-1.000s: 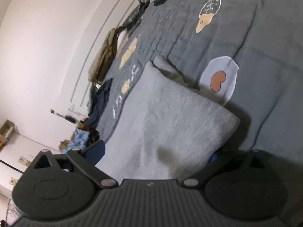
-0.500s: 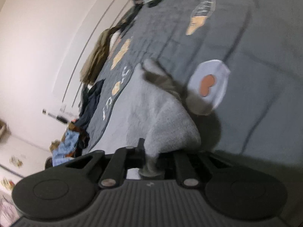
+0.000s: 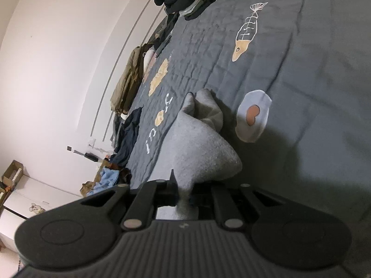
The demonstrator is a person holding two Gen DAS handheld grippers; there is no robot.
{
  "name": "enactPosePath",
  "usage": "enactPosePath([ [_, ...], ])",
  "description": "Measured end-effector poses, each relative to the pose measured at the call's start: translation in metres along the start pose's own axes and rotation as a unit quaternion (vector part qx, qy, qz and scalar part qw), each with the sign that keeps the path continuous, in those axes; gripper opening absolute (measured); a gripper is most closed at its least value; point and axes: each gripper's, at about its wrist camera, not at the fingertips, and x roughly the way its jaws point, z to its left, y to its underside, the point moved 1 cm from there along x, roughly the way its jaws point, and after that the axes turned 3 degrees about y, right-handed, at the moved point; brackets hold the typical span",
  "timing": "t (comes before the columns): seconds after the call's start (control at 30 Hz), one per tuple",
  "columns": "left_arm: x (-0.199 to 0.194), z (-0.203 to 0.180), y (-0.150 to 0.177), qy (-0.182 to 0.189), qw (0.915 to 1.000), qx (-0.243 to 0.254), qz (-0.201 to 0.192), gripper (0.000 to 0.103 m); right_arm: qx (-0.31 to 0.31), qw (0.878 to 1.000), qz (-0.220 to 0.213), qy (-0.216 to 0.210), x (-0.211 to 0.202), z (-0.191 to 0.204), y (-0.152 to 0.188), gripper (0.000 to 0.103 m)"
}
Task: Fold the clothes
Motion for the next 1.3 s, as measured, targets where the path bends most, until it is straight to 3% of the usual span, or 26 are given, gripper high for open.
enactPosePath([
  [0.3, -0.044, 0.007, 0.013, -0.013, 0.9993, 0.007, 0.035, 0.008, -0.019, 0.999, 0.025, 0.028, -0.040, -0.002, 0.016, 0.008],
  [0.47, -0.044, 0.019, 0.019, -0.042, 0.9962, 0.021, 0.074, 0.009, -0.067, 0.991, 0.046, 0.111, -0.037, -0.014, 0.029, 0.011],
  [0.6, -0.056, 0.021, 0.013, -0.066, 0.9950, 0.040, 0.063, 0.015, -0.075, 0.984, 0.038, 0.154, -0.045, -0.026, 0.026, 0.020],
  [0.67, -0.064, 0.020, 0.009, -0.082, 0.9938, 0.056, 0.049, 0.021, -0.087, 0.980, 0.017, 0.176, -0.055, -0.028, 0.023, 0.031],
  [0.77, -0.077, 0.019, -0.001, -0.111, 0.9910, 0.074, 0.014, 0.024, -0.100, 0.974, -0.021, 0.202, -0.074, -0.029, 0.021, 0.037],
  [0.9, -0.084, 0.011, -0.012, -0.091, 0.9915, 0.093, -0.001, 0.025, -0.109, 0.977, -0.054, 0.174, -0.090, -0.022, 0.013, 0.039],
  [1.07, -0.069, -0.012, -0.004, -0.066, 0.9858, 0.154, 0.008, 0.042, -0.188, 0.974, -0.045, 0.121, -0.079, 0.006, 0.024, 0.048],
  [1.17, -0.057, -0.025, 0.009, -0.059, 0.9766, 0.205, 0.024, 0.042, -0.223, 0.970, -0.009, 0.094, -0.061, 0.021, 0.037, 0.050],
  [1.3, -0.040, -0.027, 0.023, -0.093, 0.9604, 0.261, 0.028, 0.042, -0.253, 0.963, 0.024, 0.085, -0.040, 0.031, 0.051, 0.052],
])
